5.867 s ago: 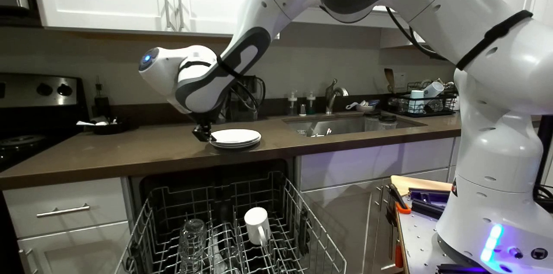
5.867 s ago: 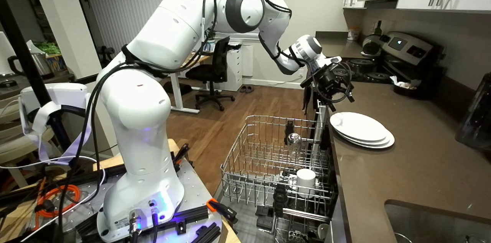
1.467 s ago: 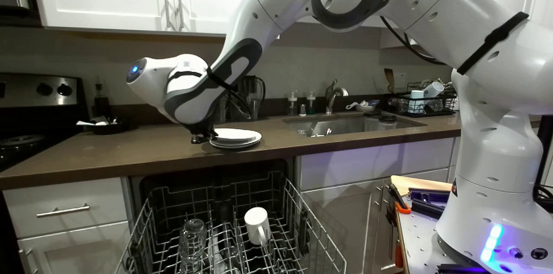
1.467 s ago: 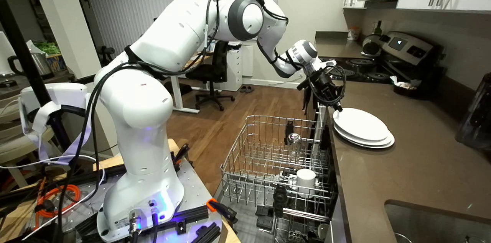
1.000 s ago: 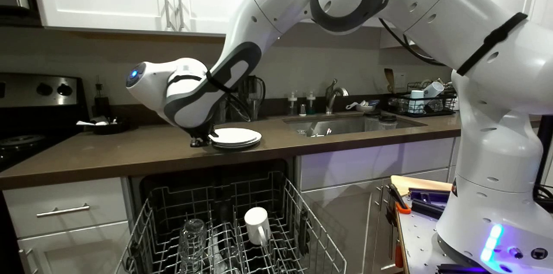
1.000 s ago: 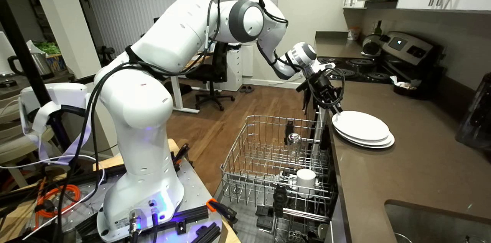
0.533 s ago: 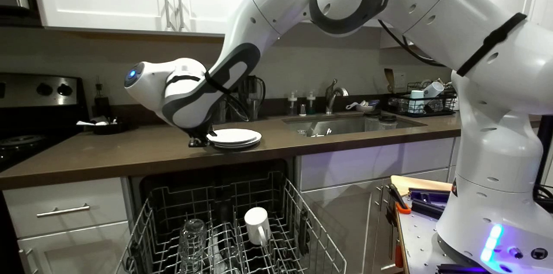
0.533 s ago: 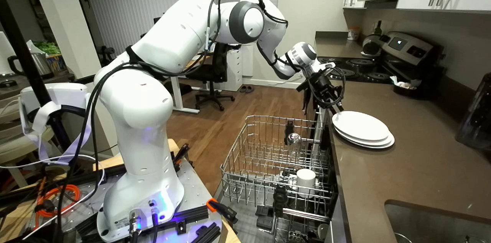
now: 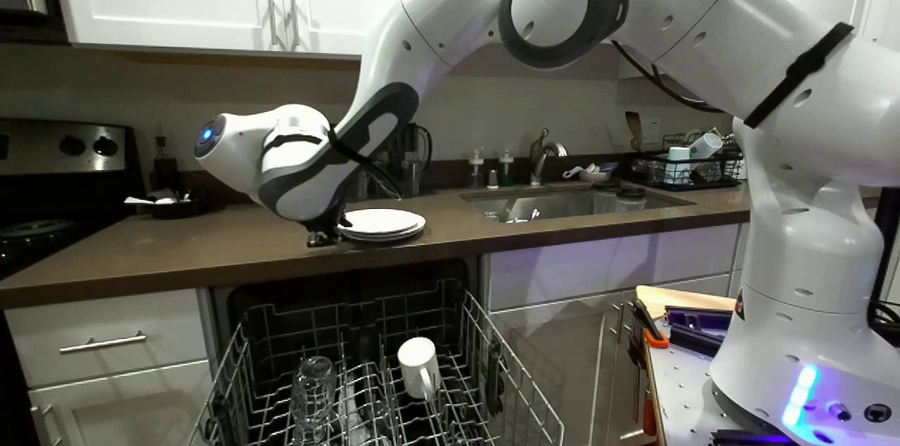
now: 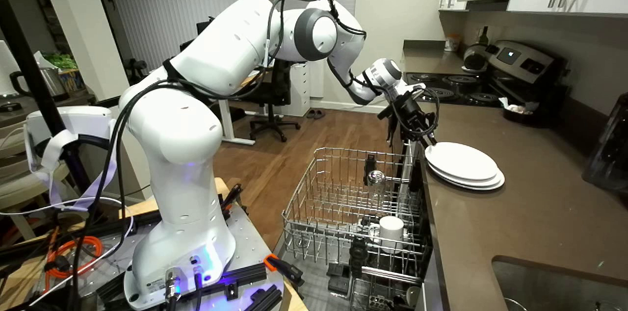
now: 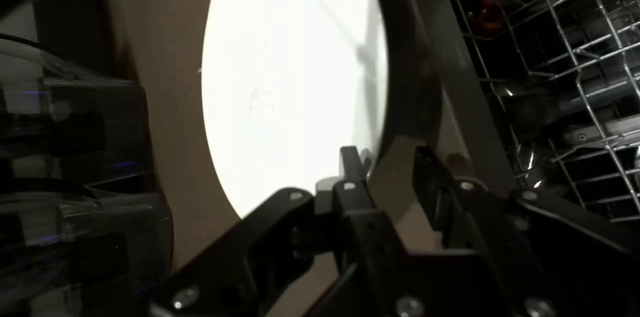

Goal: Put one plate inside the dishwasher

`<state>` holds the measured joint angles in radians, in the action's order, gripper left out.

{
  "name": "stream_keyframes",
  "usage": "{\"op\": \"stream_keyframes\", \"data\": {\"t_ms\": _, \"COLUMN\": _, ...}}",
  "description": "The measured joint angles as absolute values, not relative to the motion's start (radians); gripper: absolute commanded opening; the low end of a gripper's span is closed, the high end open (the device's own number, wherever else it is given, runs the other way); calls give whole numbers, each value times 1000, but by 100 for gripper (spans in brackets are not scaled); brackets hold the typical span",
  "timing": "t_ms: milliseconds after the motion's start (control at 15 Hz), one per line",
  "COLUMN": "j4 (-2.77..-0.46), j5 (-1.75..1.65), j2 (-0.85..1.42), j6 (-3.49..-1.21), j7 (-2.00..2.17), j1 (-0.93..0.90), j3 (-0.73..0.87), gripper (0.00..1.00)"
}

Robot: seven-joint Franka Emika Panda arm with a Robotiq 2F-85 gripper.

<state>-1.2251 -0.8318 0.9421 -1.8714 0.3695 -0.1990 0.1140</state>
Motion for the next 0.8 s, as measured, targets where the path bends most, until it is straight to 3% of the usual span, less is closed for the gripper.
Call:
{"op": "stream_keyframes", "data": {"t_ms": 733, "j4": -1217, "j5": -843, "j2": 955, "j6": -1848, "j7": 348, "j1": -203, "j3": 134, "gripper": 34}}
{"op": "stream_keyframes", "data": {"t_ms": 800, "j4": -1217, "j5": -848, "j2": 955, "j6": -1848, "j7": 348, "j1": -203, "j3": 135, "gripper": 26}}
